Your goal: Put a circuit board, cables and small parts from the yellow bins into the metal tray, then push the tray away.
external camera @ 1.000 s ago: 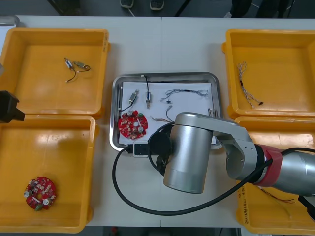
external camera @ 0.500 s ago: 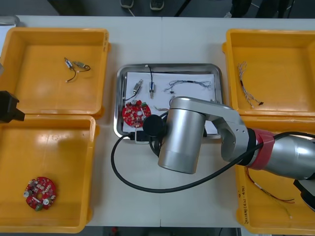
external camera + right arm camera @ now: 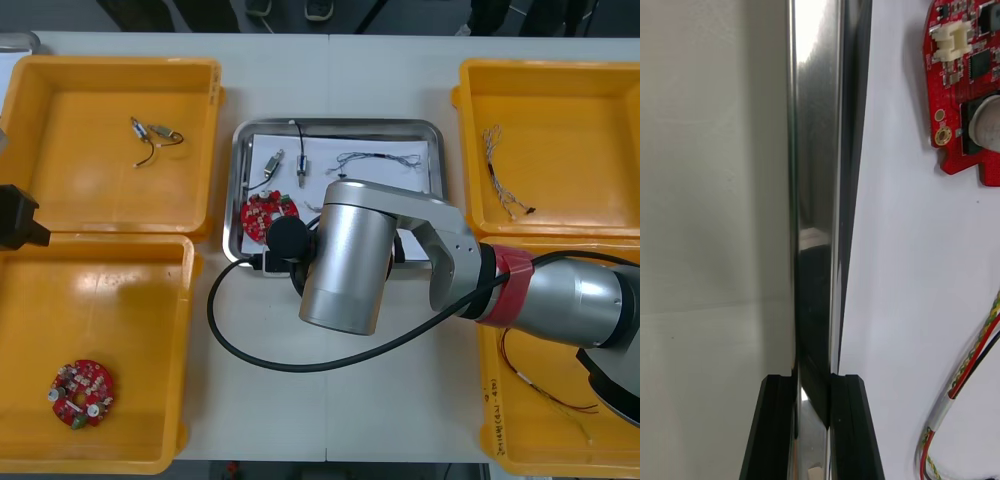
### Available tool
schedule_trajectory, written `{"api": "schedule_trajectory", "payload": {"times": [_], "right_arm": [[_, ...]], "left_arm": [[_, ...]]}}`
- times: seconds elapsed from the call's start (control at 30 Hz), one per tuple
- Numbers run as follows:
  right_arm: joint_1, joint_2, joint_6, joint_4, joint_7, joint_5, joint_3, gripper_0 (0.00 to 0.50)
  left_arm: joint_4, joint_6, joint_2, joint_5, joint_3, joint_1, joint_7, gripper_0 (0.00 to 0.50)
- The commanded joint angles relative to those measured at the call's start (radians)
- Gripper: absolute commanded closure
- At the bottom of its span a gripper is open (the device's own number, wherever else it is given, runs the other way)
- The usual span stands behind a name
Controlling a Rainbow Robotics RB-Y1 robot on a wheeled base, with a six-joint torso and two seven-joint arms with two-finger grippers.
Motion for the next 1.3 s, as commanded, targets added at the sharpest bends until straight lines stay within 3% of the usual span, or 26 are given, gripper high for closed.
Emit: {"api": "schedule_trajectory", "payload": {"times": [0.03,1.3], "right_arm": [[-0.079,0.022,-0.007,0.005,-0.028,-0.008,0.049,0.5],[-0.275,0.031,-0.04,0.193,-0.013,-0.009,0.058,0.5]], "left_arm": [[-0.016,0.007,0.046,0.008,0.031,0.016,-0.072,0.0],[-0.016,0.007,0.046,0.008,0.031,0.016,-0.072,0.0]]}}
